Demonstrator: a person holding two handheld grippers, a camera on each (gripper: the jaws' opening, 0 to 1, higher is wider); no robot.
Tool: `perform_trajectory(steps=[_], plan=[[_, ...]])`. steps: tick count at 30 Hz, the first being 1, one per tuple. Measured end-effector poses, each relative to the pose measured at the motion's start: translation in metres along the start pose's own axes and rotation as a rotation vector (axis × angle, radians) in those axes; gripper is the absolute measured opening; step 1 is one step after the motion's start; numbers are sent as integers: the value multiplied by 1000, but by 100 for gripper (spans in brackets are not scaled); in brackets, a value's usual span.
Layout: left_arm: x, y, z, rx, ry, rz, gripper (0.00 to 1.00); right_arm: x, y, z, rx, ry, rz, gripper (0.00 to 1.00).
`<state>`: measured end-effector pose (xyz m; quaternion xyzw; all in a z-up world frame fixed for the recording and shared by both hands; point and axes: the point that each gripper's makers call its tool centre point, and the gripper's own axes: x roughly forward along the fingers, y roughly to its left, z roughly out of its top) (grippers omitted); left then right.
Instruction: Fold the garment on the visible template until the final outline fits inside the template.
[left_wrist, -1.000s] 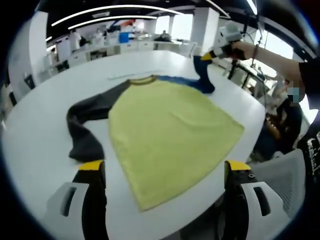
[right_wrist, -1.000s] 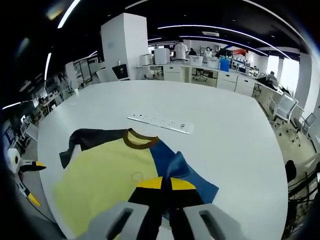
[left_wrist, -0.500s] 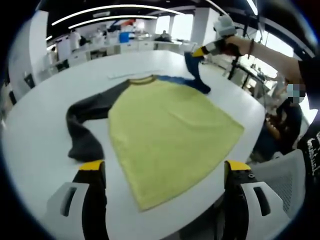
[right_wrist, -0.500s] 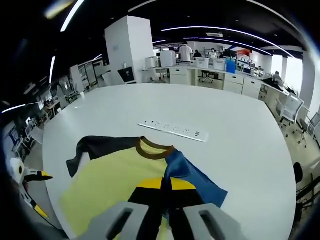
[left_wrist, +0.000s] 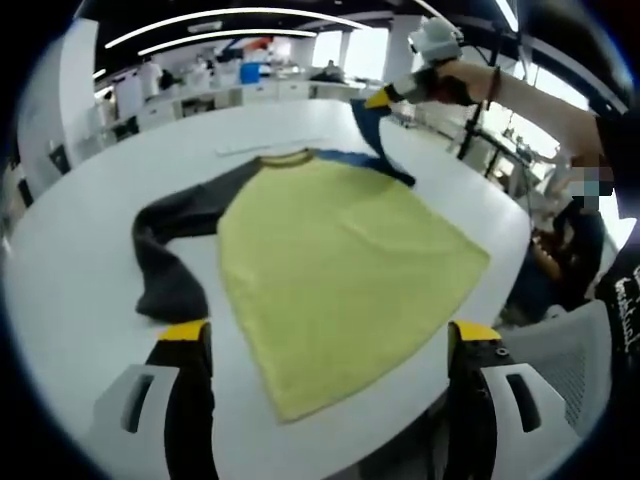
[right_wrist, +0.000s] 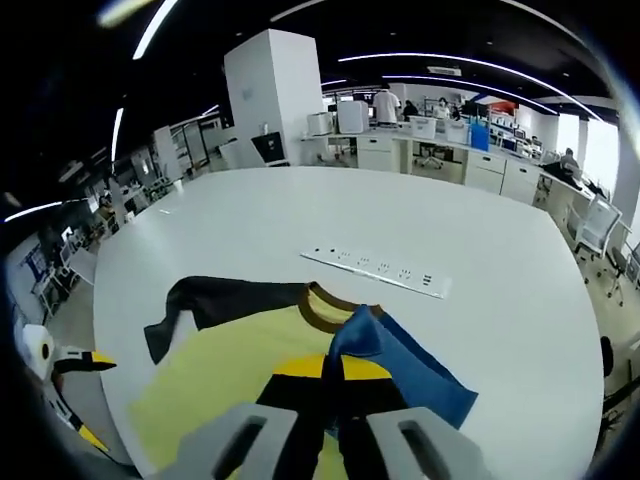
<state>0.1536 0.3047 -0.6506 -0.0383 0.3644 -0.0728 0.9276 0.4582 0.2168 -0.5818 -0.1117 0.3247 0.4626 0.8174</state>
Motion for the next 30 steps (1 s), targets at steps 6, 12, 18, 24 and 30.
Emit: perform_trajectory(steps=[6, 12, 18, 24, 30], plan=[[1, 2, -3, -5, 9, 0, 94, 9, 12, 8, 0, -7, 22, 0], [1, 1, -3, 2, 13, -3, 94, 19, 27, 13, 5, -12, 45, 0], [1, 5, -2, -13, 7, 8, 93, 29, 45, 16, 7, -18, 75, 0], [2, 8, -1, -21, 1, 15, 93, 39, 59, 17, 8, -15, 97, 0], [3, 9, -1, -33, -2, 15, 93, 48, 72, 12, 10, -3, 117, 0]])
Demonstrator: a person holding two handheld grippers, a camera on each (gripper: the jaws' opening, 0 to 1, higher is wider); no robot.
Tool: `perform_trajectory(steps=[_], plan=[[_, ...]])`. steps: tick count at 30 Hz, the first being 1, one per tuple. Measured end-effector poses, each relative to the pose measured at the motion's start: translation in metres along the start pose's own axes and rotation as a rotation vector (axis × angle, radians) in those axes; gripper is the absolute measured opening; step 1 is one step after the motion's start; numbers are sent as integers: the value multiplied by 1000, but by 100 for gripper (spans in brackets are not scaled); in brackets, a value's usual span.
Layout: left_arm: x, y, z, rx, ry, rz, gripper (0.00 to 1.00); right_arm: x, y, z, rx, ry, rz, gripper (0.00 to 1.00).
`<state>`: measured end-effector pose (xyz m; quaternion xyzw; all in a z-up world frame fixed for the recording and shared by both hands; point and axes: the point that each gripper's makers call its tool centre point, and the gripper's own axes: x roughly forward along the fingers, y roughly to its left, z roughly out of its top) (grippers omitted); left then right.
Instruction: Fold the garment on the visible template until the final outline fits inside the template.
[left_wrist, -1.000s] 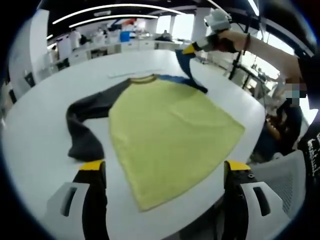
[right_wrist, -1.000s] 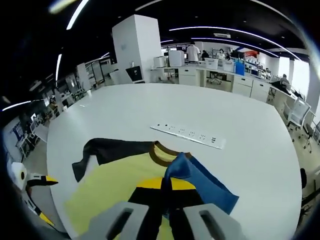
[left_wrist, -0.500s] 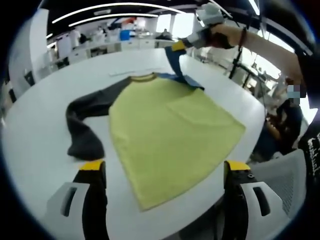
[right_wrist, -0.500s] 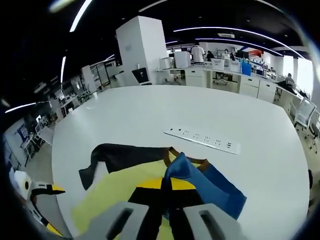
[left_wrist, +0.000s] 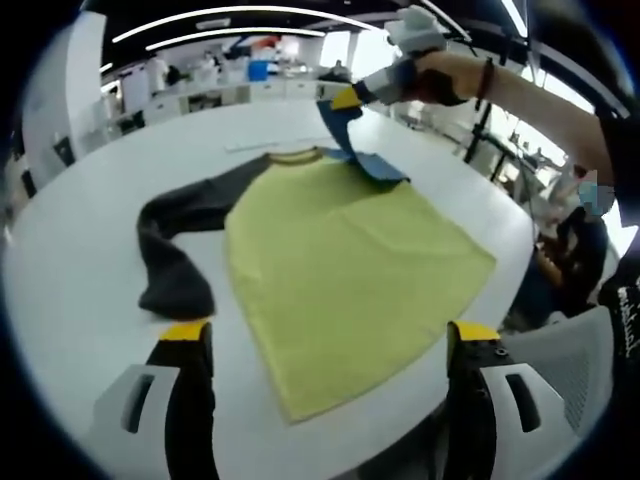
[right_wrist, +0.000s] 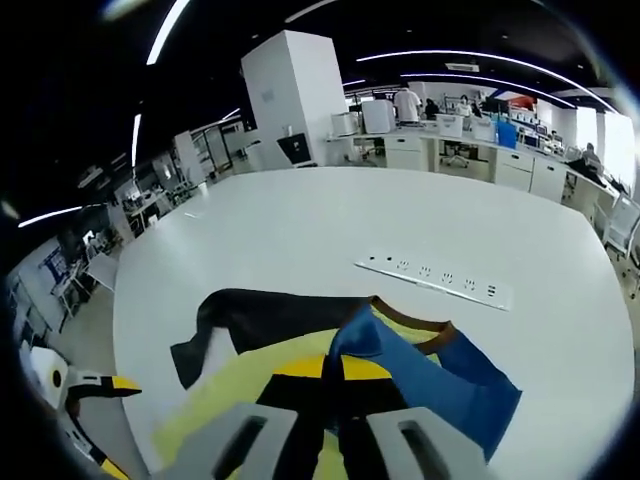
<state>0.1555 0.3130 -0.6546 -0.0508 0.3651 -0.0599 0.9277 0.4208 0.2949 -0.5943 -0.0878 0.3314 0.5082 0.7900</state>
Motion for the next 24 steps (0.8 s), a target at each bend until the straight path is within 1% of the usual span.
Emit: perform_trajectory(steps=[5, 18, 24], plan=[[0, 1, -2, -5, 1, 1, 93, 11, 12, -2, -7, 6, 26, 0], [1, 5, -7, -15, 12, 3, 94, 33, 34, -12, -19, 34, 68, 0], [3, 7, -7, -19, 16, 3, 94, 39, 44, -14, -21, 40, 85, 0]])
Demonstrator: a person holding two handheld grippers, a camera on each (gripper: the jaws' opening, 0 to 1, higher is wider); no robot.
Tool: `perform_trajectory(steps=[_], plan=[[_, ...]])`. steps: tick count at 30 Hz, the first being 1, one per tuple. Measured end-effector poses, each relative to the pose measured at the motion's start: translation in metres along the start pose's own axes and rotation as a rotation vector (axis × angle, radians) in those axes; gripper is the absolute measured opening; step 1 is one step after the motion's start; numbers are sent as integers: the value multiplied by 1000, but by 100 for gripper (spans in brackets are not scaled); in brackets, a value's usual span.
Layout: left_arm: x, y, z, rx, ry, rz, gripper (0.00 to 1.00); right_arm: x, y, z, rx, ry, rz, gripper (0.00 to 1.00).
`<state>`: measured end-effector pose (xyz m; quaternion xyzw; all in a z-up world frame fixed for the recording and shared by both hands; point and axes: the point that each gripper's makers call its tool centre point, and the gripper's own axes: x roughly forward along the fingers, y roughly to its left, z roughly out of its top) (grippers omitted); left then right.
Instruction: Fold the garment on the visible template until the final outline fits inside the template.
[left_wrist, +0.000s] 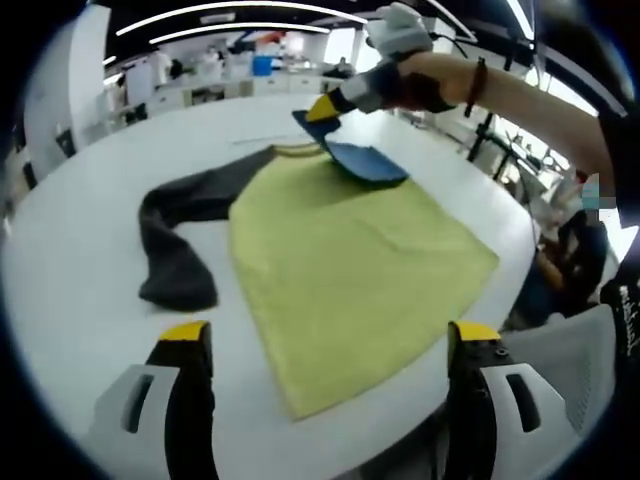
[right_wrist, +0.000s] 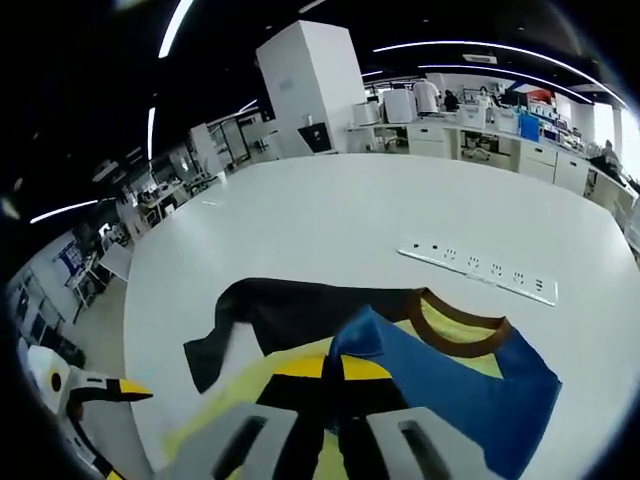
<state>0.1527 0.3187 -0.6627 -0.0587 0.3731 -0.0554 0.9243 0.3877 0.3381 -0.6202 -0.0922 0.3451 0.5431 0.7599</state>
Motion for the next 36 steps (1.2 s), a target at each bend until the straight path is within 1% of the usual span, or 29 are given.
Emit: perform_trajectory(steps=[8, 14, 19, 30, 36], plan=[[1, 1, -4, -10, 10, -2, 94, 11, 10, -6, -15, 16, 15, 0], [1, 3, -7, -17, 14, -1, 94, 23, 9, -19, -37, 50, 10, 0], [2, 3, -8, 3, 21, -7, 95, 35, 6, -27, -38, 66, 16, 0], [8, 6, -5, -11, 15, -16, 94, 62, 5, -45, 1, 101, 33, 0], [9, 8, -5, -19, 12, -17, 94, 72, 6, -53, 23, 112, 39, 0]])
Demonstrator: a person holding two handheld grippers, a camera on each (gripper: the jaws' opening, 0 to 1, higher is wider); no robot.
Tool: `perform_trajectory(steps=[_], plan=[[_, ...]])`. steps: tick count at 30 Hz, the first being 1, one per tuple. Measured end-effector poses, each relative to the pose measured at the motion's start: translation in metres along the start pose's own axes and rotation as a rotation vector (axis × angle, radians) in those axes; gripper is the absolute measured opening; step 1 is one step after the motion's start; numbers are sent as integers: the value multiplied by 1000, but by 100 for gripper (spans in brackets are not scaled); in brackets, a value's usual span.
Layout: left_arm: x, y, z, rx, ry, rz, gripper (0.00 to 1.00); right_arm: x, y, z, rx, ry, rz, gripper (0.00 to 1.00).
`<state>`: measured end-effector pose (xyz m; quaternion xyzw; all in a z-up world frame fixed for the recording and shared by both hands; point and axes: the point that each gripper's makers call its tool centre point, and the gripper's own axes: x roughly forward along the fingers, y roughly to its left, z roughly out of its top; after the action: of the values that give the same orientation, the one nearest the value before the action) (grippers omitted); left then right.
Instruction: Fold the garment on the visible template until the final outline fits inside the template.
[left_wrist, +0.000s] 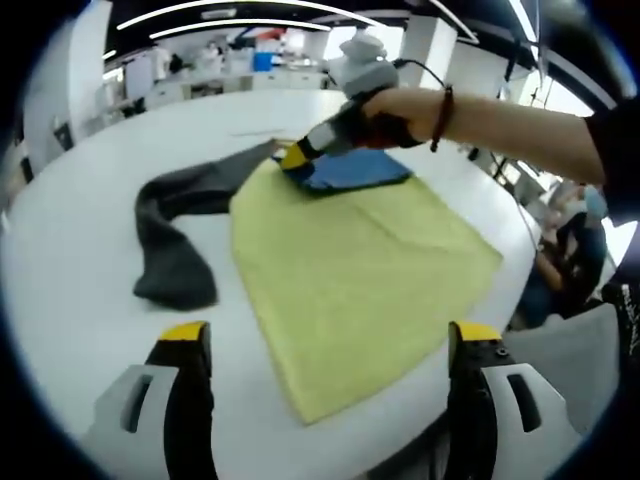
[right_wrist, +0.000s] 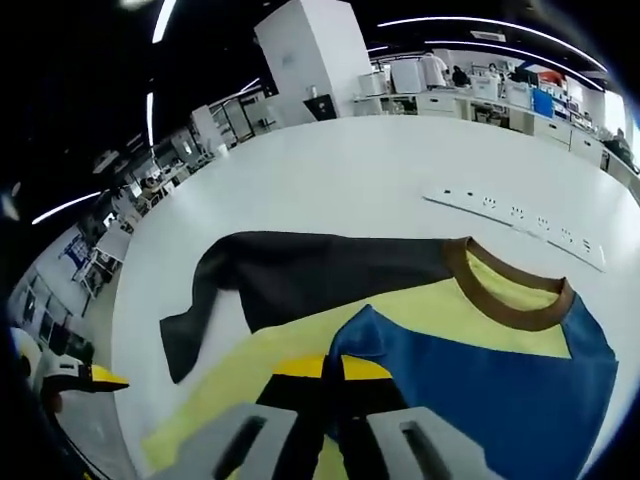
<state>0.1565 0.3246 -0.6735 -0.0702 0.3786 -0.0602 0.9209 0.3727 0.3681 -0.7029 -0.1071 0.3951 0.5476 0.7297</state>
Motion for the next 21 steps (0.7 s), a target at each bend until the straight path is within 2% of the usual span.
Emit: perform_trajectory(steps=[11, 21], plan=[[2, 3, -5, -9, 11, -1, 94, 9, 0, -15, -9, 41, -7, 0], [2, 5, -4, -7, 9, -2, 95, 10, 0, -17, 15, 50, -5, 0]])
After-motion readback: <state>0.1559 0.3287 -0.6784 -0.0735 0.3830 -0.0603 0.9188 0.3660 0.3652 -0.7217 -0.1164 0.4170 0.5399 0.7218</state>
